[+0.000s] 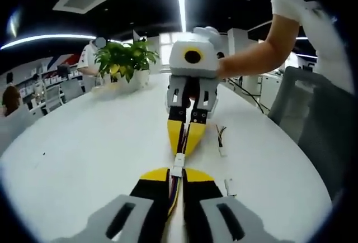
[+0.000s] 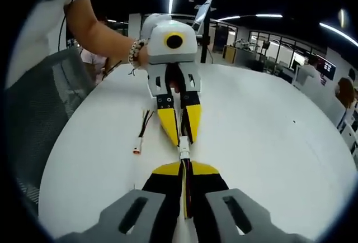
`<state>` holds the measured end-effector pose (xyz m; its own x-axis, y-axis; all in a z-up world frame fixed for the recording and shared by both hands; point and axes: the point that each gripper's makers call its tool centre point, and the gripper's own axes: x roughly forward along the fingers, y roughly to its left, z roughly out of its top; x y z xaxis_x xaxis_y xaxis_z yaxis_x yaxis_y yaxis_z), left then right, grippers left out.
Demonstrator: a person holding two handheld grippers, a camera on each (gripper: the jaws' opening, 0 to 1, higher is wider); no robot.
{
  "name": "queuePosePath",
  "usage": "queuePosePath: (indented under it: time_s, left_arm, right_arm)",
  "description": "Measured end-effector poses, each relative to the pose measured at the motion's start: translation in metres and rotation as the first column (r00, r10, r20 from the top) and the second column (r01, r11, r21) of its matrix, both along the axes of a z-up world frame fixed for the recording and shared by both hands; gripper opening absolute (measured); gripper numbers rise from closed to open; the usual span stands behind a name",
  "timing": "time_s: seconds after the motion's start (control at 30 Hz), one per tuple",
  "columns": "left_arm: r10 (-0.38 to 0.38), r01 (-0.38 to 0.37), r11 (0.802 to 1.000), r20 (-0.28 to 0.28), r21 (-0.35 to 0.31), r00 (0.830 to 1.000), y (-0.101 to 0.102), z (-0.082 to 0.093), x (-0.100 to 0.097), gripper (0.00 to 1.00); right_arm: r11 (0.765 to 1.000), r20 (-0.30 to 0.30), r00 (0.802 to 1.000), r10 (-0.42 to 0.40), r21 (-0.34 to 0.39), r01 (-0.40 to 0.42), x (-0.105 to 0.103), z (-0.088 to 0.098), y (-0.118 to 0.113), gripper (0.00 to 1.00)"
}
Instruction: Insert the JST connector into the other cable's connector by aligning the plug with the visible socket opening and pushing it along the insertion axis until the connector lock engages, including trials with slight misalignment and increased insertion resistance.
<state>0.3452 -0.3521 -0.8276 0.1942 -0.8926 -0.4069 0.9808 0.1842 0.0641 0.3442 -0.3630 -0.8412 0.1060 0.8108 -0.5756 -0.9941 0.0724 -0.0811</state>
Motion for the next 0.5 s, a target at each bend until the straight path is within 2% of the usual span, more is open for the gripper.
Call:
queuePosePath:
  time_s: [0.13, 0.2, 0.43, 0.5]
  left_arm:
    - [0.002, -0.001, 1.000, -0.022, 0.017, 1.000, 0.001, -0.007, 0.001, 0.01]
    - [0.006, -0.005, 1.000, -0.030, 0.021, 1.000, 0.002, -0.009, 0.001, 0.01]
    - [0.011, -0.010, 1.000, -0.050, 0.021, 0.999, 0.001, -0.011, -0.001, 0.02]
    - [0.015, -0.014, 1.000, -0.061, 0.025, 0.998, 0.001, -0.013, -0.001, 0.05]
  right_arm:
    - [1.000, -0.008, 1.000, 0.009, -0.016, -0.009, 0.001, -0.008, 0.001, 0.01]
    - [1.000, -0.046, 0.999, -0.005, -0.016, 0.004, 0.000, -0.012, 0.000, 0.02]
    - [1.000, -0.063, 0.998, -0.016, -0.009, 0.015, -0.003, -0.010, 0.000, 0.02]
    - [1.000, -0.072, 0.997, -0.023, -0.007, 0.023, -0.003, -0.010, 0.000, 0.03]
